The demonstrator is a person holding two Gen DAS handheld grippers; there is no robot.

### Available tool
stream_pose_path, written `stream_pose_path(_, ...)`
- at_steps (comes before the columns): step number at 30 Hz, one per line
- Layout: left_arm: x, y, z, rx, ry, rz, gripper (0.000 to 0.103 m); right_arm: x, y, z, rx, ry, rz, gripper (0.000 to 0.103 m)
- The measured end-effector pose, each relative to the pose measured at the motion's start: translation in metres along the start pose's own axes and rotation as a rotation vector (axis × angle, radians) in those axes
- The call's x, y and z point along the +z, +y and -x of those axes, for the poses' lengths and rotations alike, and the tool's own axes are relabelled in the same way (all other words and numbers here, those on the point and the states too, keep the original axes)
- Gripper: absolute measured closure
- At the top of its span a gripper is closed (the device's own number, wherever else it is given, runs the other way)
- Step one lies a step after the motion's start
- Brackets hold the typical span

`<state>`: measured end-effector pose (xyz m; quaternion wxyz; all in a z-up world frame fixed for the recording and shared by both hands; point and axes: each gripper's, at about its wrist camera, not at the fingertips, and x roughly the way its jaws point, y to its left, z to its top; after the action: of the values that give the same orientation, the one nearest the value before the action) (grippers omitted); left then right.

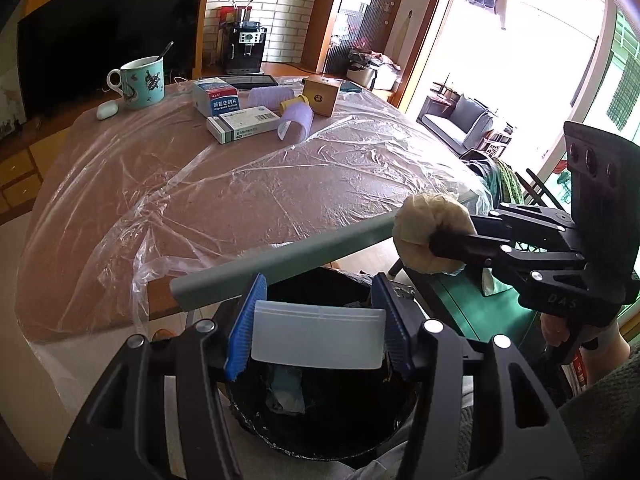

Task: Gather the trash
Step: 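Carry the floss box and paper ball over the black trash bin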

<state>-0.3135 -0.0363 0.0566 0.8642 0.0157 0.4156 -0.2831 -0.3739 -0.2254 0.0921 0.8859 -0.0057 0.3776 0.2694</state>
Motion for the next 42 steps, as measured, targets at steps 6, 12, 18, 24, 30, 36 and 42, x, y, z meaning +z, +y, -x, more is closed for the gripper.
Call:
stream_pose_path(6,-0.001,-0.001,0.002,0.011,-0.007,-0.002,0.048,-0.01,0.001,0.003,-0.028,0.016,-0.002,0.081)
stream_pose_path(12,-0.001,-0.004,0.007,0.019,-0.022,-0.009,0.048,-0.016,0.002,0.005,-0.049,0.021,0.001,0.081)
stream_pose_path(18,-0.002,-0.005,0.007,0.022,-0.021,-0.011,0.048,-0.021,0.0,0.003,-0.049,0.033,-0.005,0.081)
stream_pose_path(24,-0.006,-0.007,0.003,0.023,-0.001,-0.009,0.048,-0.029,-0.002,-0.002,-0.055,0.057,-0.013,0.081)
stream_pose_path(30,-0.009,-0.007,-0.002,0.027,0.015,-0.012,0.048,-0.033,-0.004,-0.006,-0.055,0.073,-0.024,0.081)
stream_pose_path(36,-0.015,-0.007,-0.011,0.033,0.043,-0.011,0.048,-0.041,-0.005,-0.015,-0.052,0.102,-0.029,0.081)
stream_pose_path(42,-0.023,-0.006,-0.022,0.045,0.076,-0.011,0.048,-0.048,-0.007,-0.027,-0.053,0.137,-0.039,0.081)
